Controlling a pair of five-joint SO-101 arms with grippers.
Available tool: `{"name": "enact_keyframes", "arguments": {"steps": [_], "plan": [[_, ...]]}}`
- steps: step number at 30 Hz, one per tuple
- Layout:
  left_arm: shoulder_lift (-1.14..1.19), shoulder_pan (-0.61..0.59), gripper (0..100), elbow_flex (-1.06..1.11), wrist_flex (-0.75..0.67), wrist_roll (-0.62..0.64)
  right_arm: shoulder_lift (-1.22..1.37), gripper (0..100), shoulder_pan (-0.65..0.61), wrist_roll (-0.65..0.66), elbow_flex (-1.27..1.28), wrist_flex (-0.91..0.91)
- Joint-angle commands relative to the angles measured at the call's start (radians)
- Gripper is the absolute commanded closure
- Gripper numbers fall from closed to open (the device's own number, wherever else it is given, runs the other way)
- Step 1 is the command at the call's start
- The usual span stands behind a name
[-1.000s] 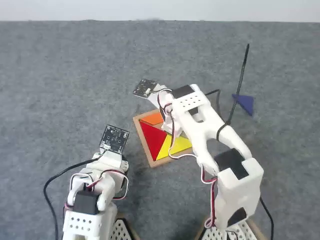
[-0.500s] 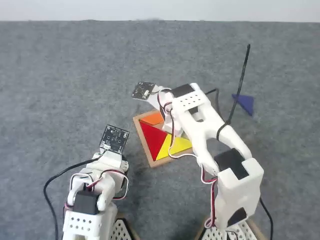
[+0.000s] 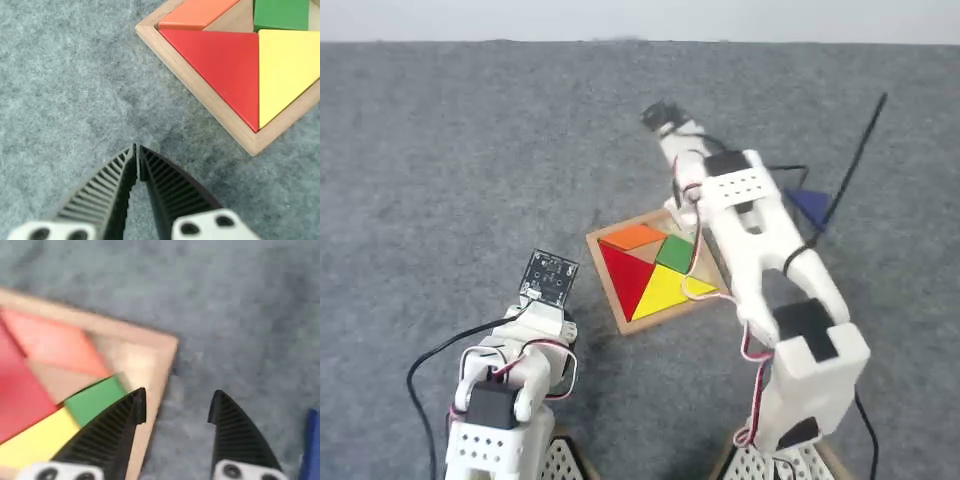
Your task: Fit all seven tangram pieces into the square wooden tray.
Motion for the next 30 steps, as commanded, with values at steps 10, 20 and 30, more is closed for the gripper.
{"name": "enact_keyframes", "arguments": {"steps": [10,20,30], "plan": [[-0.021,-0.005,99,-0.012,0.005,0.005,0.104,81.2,-0.039,-0.023,-0.041,-0.058],[-0.021,-0.005,99,-0.012,0.005,0.005,0.101,81.2,-0.111,-0.023,0.017,-0.054],[-0.021,-0.005,99,-0.012,0.005,0.005,-0.067,81.2,-0.114,-0.025,0.097,-0.05]]}}
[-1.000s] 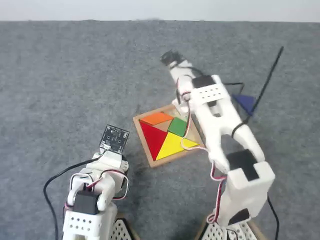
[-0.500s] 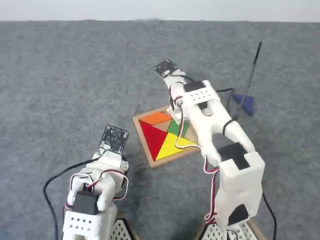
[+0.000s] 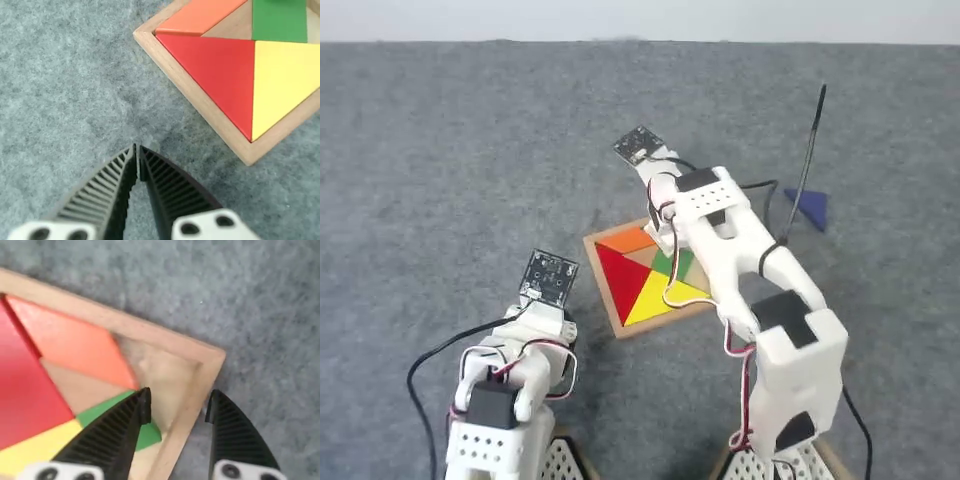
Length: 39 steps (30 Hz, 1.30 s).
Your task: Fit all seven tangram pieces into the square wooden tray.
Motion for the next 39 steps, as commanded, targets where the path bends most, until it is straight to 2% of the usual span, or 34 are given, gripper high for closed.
{"name": "enact_keyframes", "arguments": {"steps": [1,6,10,20,25,30,34,37,39], "plan": [[-0.021,-0.005,99,-0.012,0.005,0.005,-0.191,81.2,-0.022,-0.012,0.069,0.005],[-0.021,-0.005,99,-0.012,0.005,0.005,-0.38,81.2,-0.021,-0.018,0.219,-0.047],[-0.021,-0.005,99,-0.012,0.005,0.005,-0.524,81.2,0.031,-0.017,0.325,-0.042],[-0.021,-0.005,99,-0.012,0.005,0.005,-0.714,81.2,0.326,-0.034,0.586,-0.036],[-0.021,-0.005,99,-0.012,0.005,0.005,-0.714,81.2,0.409,-0.157,0.591,0.018],[-0.021,-0.005,99,-0.012,0.005,0.005,-0.716,81.2,0.41,-0.157,0.589,0.151],[-0.021,-0.005,99,-0.012,0.005,0.005,-0.716,81.1,0.424,-0.152,0.58,0.133],[-0.021,-0.005,99,-0.012,0.005,0.005,-0.71,81.1,0.427,-0.149,0.48,0.122],[-0.021,-0.005,99,-0.012,0.005,0.005,-0.67,81.1,0.43,-0.149,0.351,0.182]]}}
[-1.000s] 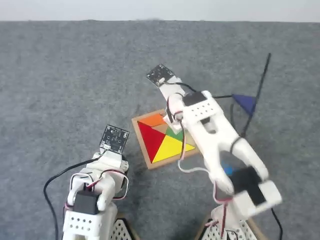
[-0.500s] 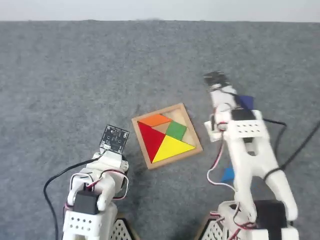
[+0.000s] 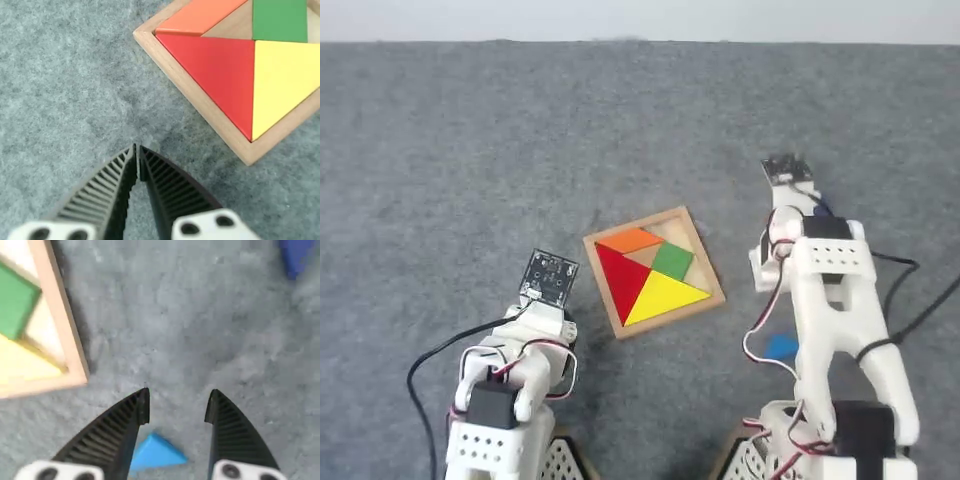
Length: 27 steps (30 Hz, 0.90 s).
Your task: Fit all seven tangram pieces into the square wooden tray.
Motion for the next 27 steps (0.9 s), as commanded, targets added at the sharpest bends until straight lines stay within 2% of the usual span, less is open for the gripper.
{"name": "enact_keyframes", "arguments": {"steps": [1,7,12,17,20,27], "plan": [[-0.021,-0.005,99,-0.012,0.005,0.005,0.028,81.1,0.016,0.005,-0.298,0.085],[-0.021,-0.005,99,-0.012,0.005,0.005,0.383,80.0,0.018,0.259,-0.74,0.269],[-0.021,-0.005,99,-0.012,0.005,0.005,0.633,69.7,0.074,0.506,-0.993,0.303],[-0.021,-0.005,99,-0.012,0.005,0.005,0.809,69.5,0.13,0.76,-1.166,0.338],[-0.021,-0.005,99,-0.012,0.005,0.005,0.891,69.5,0.142,0.841,-1.215,0.332],[-0.021,-0.005,99,-0.012,0.005,0.005,1.021,69.5,0.134,0.911,-1.281,0.305]]}}
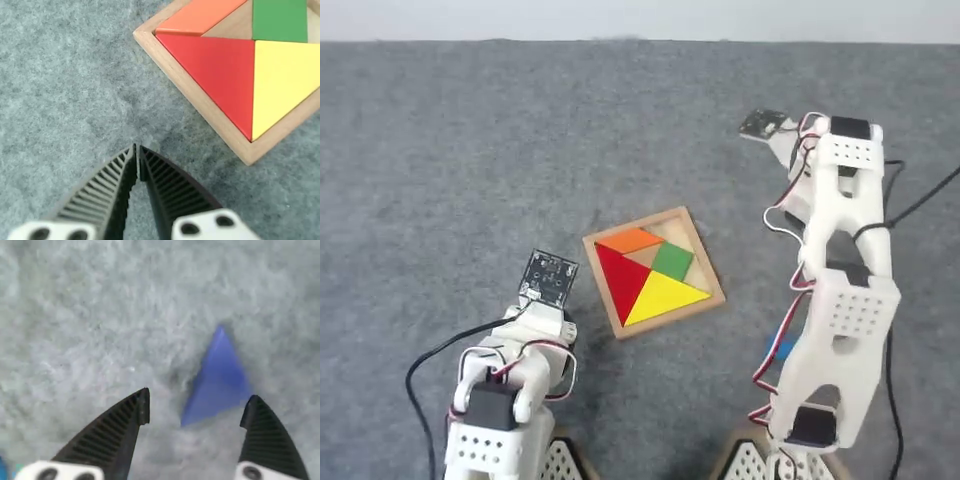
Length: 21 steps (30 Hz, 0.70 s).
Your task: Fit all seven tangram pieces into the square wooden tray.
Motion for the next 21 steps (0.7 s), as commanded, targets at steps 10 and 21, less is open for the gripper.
{"name": "enact_keyframes", "arguments": {"steps": [10,21], "plan": [[-0.021,-0.005,99,-0.012,0.005,0.005,0.11,69.5,0.044,0.038,-0.104,-0.143],[-0.021,-0.005,99,-0.012,0.005,0.005,0.134,80.3,0.076,0.037,-0.1,-0.09]]}}
